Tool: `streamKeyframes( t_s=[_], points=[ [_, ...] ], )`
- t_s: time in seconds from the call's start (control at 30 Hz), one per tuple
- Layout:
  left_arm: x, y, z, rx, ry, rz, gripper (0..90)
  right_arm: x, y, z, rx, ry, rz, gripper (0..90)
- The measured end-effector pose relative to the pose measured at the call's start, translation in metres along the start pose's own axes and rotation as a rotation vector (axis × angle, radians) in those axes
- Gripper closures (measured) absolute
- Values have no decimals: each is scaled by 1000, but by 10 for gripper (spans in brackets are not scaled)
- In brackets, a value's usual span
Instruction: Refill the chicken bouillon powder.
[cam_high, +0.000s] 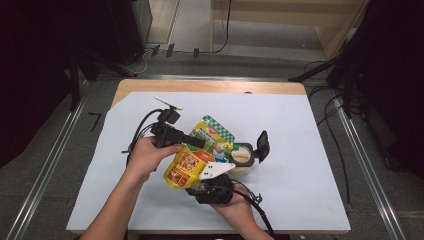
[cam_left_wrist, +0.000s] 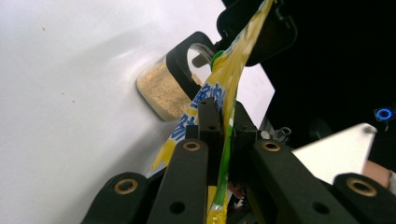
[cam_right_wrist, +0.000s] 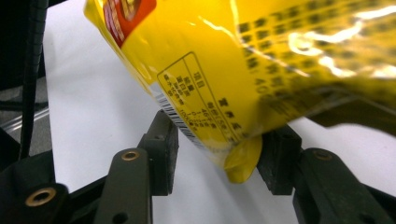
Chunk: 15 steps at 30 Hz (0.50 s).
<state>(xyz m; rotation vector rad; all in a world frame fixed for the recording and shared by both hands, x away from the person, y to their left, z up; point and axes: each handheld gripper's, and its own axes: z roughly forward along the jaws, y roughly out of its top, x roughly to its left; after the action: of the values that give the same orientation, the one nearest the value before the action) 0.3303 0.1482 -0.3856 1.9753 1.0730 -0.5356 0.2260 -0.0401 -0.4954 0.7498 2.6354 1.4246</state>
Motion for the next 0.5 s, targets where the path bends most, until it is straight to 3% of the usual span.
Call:
streamKeyframes(
  t_s=[0.27, 0.5],
  points=[
    [4, -2, -14, -30, -10, -15, 887, -7, -1, -3, -14, -6, 58, 502],
    [7, -2, -28, -62, 31, -11, 887, -16, -3, -6, -25, -31, 121, 497]
  ],
)
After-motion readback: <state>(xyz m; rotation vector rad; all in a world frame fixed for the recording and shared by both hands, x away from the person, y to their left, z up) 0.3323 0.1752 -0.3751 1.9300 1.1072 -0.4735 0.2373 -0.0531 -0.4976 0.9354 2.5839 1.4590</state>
